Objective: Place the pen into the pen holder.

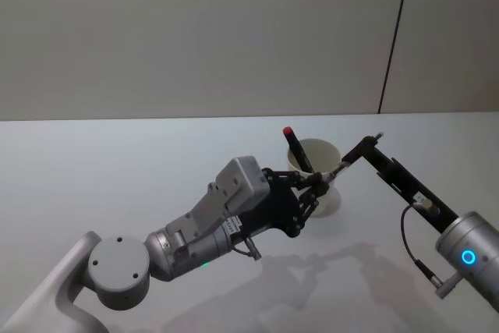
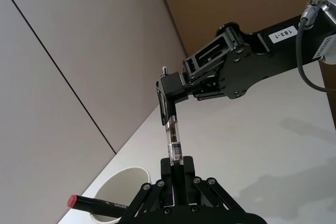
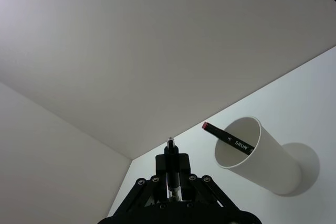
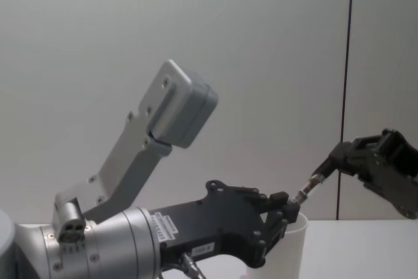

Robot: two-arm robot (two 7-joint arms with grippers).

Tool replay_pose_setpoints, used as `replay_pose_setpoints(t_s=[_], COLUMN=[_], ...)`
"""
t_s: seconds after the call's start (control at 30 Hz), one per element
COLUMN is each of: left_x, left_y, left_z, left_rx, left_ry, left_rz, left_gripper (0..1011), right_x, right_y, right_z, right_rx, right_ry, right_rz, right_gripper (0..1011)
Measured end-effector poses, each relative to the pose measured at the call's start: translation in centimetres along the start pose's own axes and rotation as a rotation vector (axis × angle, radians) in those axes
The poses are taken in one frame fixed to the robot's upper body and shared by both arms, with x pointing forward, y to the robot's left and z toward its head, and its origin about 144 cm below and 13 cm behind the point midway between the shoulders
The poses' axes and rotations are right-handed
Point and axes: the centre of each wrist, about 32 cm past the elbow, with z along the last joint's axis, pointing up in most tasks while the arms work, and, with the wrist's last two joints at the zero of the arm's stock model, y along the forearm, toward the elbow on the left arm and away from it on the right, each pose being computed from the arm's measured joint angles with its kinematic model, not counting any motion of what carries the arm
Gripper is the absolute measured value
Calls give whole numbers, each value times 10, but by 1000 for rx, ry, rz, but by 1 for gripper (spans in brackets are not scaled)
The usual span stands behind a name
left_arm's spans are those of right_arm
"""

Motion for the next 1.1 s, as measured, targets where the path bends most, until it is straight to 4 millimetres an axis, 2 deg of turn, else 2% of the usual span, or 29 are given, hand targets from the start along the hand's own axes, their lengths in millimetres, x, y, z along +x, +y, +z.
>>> replay_pose_setpoints(t_s=[0.07, 0.17, 0.2, 0.23, 0.27, 0.33, 0.37, 0.6, 0.7, 0.73, 0.83, 1.03, 1.1], left_x=[0, 0, 0, 0, 0, 0, 0, 0, 0, 0, 0, 0, 0], left_y=[0, 1, 1, 1, 1, 0, 0, 0, 0, 0, 0, 0, 0], left_z=[0, -1, -1, -1, -1, -1, -1, -1, 0, -1, -1, 0, 0], left_rx=[0, 9, 9, 9, 9, 8, 8, 7, 7, 7, 6, 5, 5], left_ry=[0, 1, 2, 2, 2, 2, 2, 1, 1, 1, 1, 1, 1], left_rz=[0, -1, -1, -1, -1, -1, -1, -1, -1, -1, -1, -1, -1], left_gripper=[140, 197, 249, 249, 326, 359, 414, 604, 722, 722, 852, 994, 1003], right_x=[0, 0, 0, 0, 0, 0, 0, 0, 1, 1, 2, 6, 7], right_y=[0, 0, 0, 0, 0, 0, 0, 1, 2, 3, 4, 8, 11], right_z=[0, 2, 2, 2, 2, 2, 2, 4, 5, 6, 8, 14, 18], right_rx=[4, 14, 15, 15, 15, 16, 16, 18, 18, 19, 19, 22, 23], right_ry=[-1, -5, -6, -6, -7, -10, -11, -37, -57, -71, -93, -161, -191], right_rz=[0, 1, 1, 2, 2, 2, 2, 4, 8, 11, 15, 31, 43], right_gripper=[125, 125, 125, 124, 124, 125, 124, 125, 124, 124, 124, 124, 124])
